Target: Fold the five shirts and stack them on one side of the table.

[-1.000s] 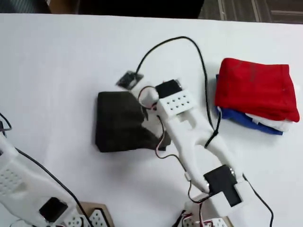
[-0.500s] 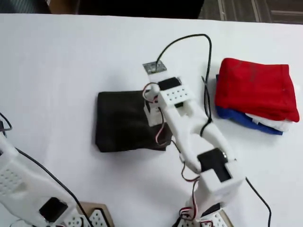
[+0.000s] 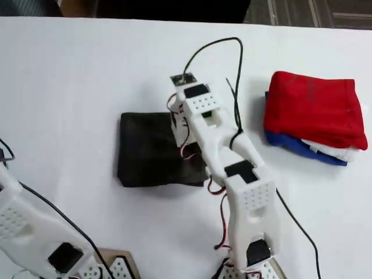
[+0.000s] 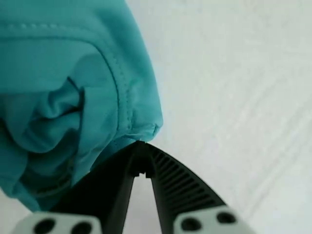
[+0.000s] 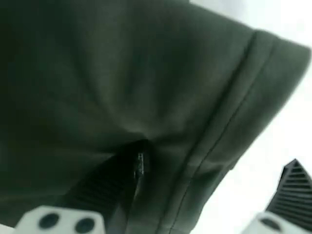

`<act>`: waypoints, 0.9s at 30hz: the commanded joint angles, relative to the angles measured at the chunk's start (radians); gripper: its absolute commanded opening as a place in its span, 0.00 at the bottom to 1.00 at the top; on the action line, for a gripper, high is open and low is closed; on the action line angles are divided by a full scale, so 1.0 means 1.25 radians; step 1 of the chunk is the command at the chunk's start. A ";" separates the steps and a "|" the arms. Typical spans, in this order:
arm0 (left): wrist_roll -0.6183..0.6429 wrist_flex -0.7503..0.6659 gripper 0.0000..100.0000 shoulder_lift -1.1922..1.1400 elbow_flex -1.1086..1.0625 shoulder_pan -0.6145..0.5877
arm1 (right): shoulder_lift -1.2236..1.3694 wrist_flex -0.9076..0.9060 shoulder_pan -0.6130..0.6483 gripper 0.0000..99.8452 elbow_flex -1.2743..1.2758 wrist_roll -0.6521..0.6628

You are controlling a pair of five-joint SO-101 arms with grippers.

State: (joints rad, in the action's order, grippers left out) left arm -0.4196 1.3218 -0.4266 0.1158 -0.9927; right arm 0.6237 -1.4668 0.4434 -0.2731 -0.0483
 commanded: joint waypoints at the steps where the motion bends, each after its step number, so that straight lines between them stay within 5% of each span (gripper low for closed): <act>1: 0.005 -0.010 0.03 0.053 0.002 0.004 | 0.058 -0.071 0.002 0.40 -0.092 -0.004; 7: 0.005 -0.010 0.03 0.053 0.002 0.004 | 0.165 -0.158 0.001 0.38 -0.228 0.004; 14: 0.005 -0.010 0.03 0.053 0.002 0.002 | 0.244 -0.175 0.023 0.12 -0.281 0.080; 27: 0.005 -0.010 0.03 0.054 0.006 0.002 | 0.240 -0.180 0.037 0.02 -0.288 0.182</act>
State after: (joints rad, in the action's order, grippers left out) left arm -0.4196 1.3218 -0.4266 0.1158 -0.9927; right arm 0.8968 -1.6909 0.4542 -0.6322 0.1373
